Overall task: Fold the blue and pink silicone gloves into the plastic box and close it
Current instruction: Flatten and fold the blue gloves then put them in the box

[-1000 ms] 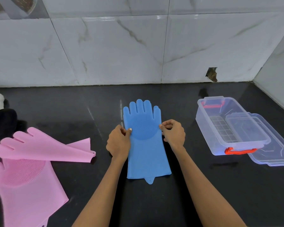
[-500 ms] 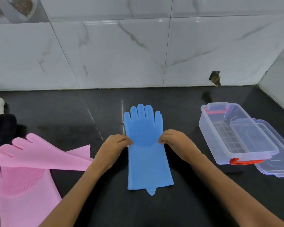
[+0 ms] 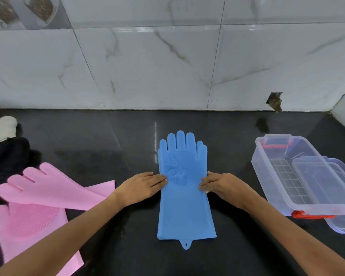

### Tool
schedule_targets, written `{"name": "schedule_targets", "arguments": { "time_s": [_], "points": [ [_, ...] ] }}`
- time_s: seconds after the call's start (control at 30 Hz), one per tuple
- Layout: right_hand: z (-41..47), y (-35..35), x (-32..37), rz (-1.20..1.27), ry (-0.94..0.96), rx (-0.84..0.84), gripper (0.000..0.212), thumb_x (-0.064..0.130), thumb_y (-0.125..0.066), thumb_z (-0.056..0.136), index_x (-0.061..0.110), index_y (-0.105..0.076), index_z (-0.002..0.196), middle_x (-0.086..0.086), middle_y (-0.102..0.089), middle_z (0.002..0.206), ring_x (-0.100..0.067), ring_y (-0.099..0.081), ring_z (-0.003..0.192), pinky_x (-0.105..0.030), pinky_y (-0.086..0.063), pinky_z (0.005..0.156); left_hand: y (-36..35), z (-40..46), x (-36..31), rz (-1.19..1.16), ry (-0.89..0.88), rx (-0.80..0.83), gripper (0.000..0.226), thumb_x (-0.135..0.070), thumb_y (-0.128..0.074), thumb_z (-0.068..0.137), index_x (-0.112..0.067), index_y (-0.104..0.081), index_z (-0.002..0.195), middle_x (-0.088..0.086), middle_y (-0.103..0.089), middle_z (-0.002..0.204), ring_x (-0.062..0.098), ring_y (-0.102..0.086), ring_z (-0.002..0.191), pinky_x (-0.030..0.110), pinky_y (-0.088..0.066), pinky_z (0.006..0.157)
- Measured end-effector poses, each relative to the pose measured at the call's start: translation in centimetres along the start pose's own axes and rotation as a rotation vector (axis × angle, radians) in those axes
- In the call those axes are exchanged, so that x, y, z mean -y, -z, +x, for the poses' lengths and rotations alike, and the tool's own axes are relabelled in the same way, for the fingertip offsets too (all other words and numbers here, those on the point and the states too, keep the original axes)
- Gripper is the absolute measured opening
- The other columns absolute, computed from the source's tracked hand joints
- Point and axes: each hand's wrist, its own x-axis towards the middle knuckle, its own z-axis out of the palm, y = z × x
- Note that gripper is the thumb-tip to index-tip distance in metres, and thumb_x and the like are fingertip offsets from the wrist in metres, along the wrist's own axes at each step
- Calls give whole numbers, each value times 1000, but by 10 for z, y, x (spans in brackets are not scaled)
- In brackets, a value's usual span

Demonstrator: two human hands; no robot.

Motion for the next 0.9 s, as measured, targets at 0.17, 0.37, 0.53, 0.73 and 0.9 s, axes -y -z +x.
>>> {"name": "schedule_targets", "arguments": {
  "time_s": [0.17,0.37,0.53,0.73,0.9],
  "points": [
    [-3,-3,-2,11,23,-49,35,13,-57,92,24,-61,125,5,-55,137,-12,-49,129,-17,-22,108,-6,0,3,33,-35,-10,76,-20,-98,32,-13,-76,104,2,-76,102,12,-74,86,24,-58,76],
    [-3,-3,-1,17,30,-53,30,12,-54,94,23,-65,119,4,-58,131,-13,-61,114,-9,-34,97,-7,-2,11,76,-187,-15,67,-26,-97,42,-14,-76,105,0,-76,101,11,-74,89,25,-57,82],
    [-6,-4,2,57,-3,-46,28,11,-53,94,22,-64,117,4,-56,131,-14,-60,115,-21,-46,100,-14,-4,17,80,-287,-85,60,-26,-96,46,-14,-77,102,-1,-77,97,10,-74,87,25,-54,85],
    [-7,-6,3,91,-13,-81,24,10,-56,92,22,-66,110,5,-59,127,-16,-64,109,-21,-49,96,-22,-3,20,70,-311,-160,54,-23,-94,50,-14,-77,101,-1,-77,97,10,-74,88,25,-54,86],
    [-5,-2,7,82,-9,-107,21,7,-58,89,19,-68,103,2,-64,118,-15,-67,100,-22,-54,89,-20,-1,16,71,-251,-138,59,-26,-96,45,-16,-77,99,-2,-77,96,10,-74,86,25,-54,85]
  ]
}}
